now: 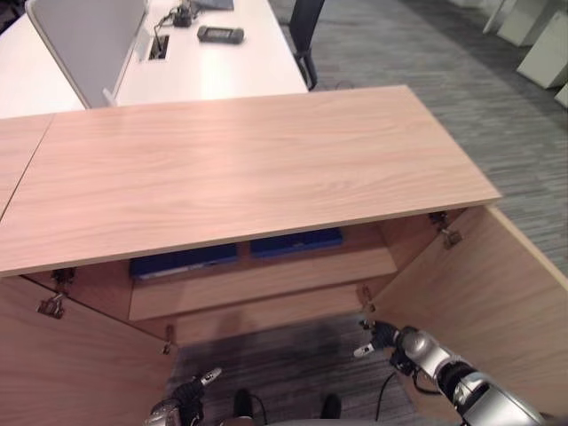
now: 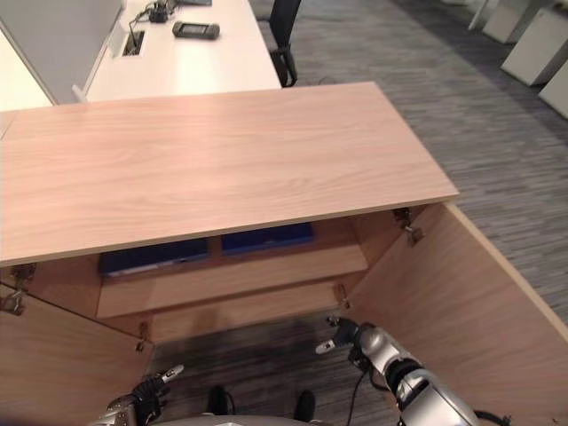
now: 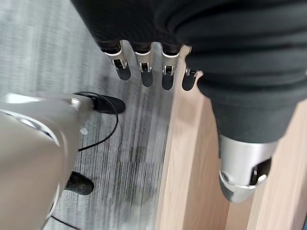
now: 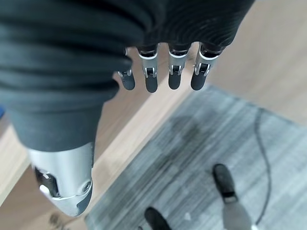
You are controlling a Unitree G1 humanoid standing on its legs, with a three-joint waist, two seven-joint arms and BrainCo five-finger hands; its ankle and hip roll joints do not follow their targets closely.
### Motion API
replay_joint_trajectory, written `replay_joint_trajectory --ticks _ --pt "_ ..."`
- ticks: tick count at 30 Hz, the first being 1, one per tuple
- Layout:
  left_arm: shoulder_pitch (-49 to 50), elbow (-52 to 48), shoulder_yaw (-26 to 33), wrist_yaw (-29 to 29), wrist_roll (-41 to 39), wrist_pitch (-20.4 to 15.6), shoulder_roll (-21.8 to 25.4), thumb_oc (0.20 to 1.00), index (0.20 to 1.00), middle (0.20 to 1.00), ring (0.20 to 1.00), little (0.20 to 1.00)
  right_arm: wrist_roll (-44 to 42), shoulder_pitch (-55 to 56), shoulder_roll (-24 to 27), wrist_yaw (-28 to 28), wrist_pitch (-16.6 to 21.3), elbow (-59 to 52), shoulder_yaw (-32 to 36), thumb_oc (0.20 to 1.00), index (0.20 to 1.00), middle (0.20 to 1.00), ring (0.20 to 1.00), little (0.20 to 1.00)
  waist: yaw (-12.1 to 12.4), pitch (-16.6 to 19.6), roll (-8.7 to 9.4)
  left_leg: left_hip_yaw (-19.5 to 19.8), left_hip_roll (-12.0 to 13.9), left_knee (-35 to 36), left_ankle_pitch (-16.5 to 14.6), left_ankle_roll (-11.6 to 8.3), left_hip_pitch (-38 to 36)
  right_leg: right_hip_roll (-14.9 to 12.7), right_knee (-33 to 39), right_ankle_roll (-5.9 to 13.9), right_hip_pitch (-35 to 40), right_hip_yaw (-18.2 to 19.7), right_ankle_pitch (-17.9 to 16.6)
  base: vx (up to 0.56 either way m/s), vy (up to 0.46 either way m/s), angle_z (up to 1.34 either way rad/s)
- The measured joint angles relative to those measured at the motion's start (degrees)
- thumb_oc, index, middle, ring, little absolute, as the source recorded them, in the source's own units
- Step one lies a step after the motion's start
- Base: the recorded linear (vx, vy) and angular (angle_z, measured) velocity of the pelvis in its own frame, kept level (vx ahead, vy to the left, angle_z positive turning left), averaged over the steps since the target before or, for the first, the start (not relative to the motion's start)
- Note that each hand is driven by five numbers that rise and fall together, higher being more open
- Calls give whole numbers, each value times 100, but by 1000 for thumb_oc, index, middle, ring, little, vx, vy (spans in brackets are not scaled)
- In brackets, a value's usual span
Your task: Put the empty folder in the office cabinet
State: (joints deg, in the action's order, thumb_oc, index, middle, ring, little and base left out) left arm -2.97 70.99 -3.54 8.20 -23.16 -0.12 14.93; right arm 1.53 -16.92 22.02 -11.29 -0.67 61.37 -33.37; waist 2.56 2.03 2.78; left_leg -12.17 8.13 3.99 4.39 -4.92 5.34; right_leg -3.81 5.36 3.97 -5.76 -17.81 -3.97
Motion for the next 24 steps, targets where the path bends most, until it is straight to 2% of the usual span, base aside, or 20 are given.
replay_joint_trajectory --ticks 3,8,9,10,11,12,13,14,15,16,17,18,19,20,22,23,24 --pt "39 51 -91 -20 93 -9 -139 1000 1000 1000 1000 1000 -84 355 -171 163 7 18 326 1000 1000 1000 1000 1000 -41 145 15 -77 76 0 -42 -78 -113 71 0 -21 55 98 17 89 -80 -17" --pt "139 132 -87 -101 379 -7 -168 1000 1000 1000 1000 1000 -270 812 -407 398 29 192 475 1000 1000 1000 1000 1000 -24 219 47 -222 238 -15 -78 -146 -257 243 -2 -63 121 263 41 2 -104 -20" --pt "185 133 -90 -108 382 -6 -154 1000 1000 1000 1000 1000 -274 843 -433 399 28 197 474 1000 1000 1000 1000 1000 -51 223 57 -263 286 -47 -56 -180 -284 295 -9 -75 90 294 45 -132 -129 -35" --pt "206 138 -81 -133 388 -6 -129 1000 1000 1000 1000 1000 -289 881 -510 451 55 176 501 1000 1000 1000 1000 1000 -63 193 111 -311 351 -292 -101 -320 -203 336 -168 -188 -16 362 128 -124 -62 -58" --pt "226 160 -87 -162 387 -13 -41 1000 1000 1000 1000 1000 -354 809 -677 497 56 186 514 1000 1000 1000 1000 1000 -5 36 330 -128 323 -800 -98 -320 -93 300 -386 -392 -96 669 191 -105 -28 -85" --pt "231 152 -87 -182 386 -27 80 1000 1000 1000 1000 1000 -464 785 -802 494 59 185 491 1000 1000 1000 1000 1000 74 -82 487 193 307 -1293 -94 -312 69 243 -537 -443 -174 857 217 -65 28 -105" --pt "310 157 -42 -198 337 -39 105 1000 1000 1000 1000 1000 -541 820 -874 500 94 210 488 1000 1000 1000 1000 1000 119 -97 590 641 283 -1753 -235 -306 265 236 -564 -490 -185 1116 188 -39 41 -115" --pt "369 192 -55 -216 338 -31 107 1000 1000 1000 1000 1000 -662 864 -876 504 143 226 525 1000 1000 1000 1000 1000 133 -91 592 1191 184 -1960 -560 -299 367 275 -479 -511 -127 1318 102 -33 75 -103" --pt "379 254 -69 -214 338 -22 50 1000 1000 1000 1000 1000 -738 949 -834 505 157 229 658 1000 1000 1000 1000 1000 123 -103 502 1508 65 -1904 -759 -277 364 319 -350 -491 -49 1398 24 -43 116 -74" --pt "354 290 -75 -210 336 -19 -20 1000 1000 1000 1000 1000 -746 1022 -742 515 130 248 672 1000 1000 1000 1000 1000 67 -127 398 1561 -2 -1780 -783 -239 357 339 -256 -470 -37 1349 -32 -78 209 -51" --pt "258 309 -79 -202 334 -19 -152 1000 1000 1000 1000 1000 -773 1199 -520 509 133 335 742 1000 1000 1000 1000 1000 -83 -141 123 1505 -158 -1454 -811 -140 397 357 -86 -441 -16 1250 -161 -126 296 -37" --pt "231 307 -80 -192 335 -23 -188 1000 1000 1000 1000 1000 -829 1260 -502 521 126 553 879 1000 1000 1000 1000 1000 -157 -126 105 1437 -227 -1208 -818 -11 334 329 -25 -417 -39 1290 -213 -135 292 -44" --pt "151 324 -90 -196 334 -29 -185 1000 1000 1000 1000 1000 -900 1377 -500 526 108 738 939 1000 1000 1000 1000 1000 -208 -111 104 1282 -313 -975 -693 -7 189 235 -10 -315 -68 1390 -290 -116 258 -32" --pt "62 369 -90 -199 336 -19 -206 1000 1000 1000 1000 1000 -945 1485 -475 517 155 808 1032 1000 1000 1000 1000 1000 -264 -104 111 1248 -385 -862 -628 30 165 170 -1 -309 -93 1403 -301 -49 130 -24" --pt "23 300 -99 -190 337 -47 -235 1000 1000 1000 1000 1000 -945 1598 -503 522 95 1048 1337 1000 1000 1000 1000 1000 -292 -89 118 1111 -538 -374 -449 234 -51 32 -3 -187 -132 1461 -340 -78 161 -20" --pt "17 293 -97 -190 337 -68 -238 1000 1000 1000 1000 1000 -945 1645 -496 521 55 1070 1338 1000 1000 1000 1000 1000 -310 -81 112 1057 -589 -281 -417 245 -102 8 -3 -142 -138 1460 -335 -108 195 -36" --pt "-54 289 -93 -185 336 -110 -232 1000 1000 1000 1000 1000 -945 1722 -517 506 44 1165 1401 1000 1000 1000 1000 1000 -373 -88 111 963 -717 -178 -351 324 -149 -139 -36 -74 -232 1482 -395 -122 199 -32"
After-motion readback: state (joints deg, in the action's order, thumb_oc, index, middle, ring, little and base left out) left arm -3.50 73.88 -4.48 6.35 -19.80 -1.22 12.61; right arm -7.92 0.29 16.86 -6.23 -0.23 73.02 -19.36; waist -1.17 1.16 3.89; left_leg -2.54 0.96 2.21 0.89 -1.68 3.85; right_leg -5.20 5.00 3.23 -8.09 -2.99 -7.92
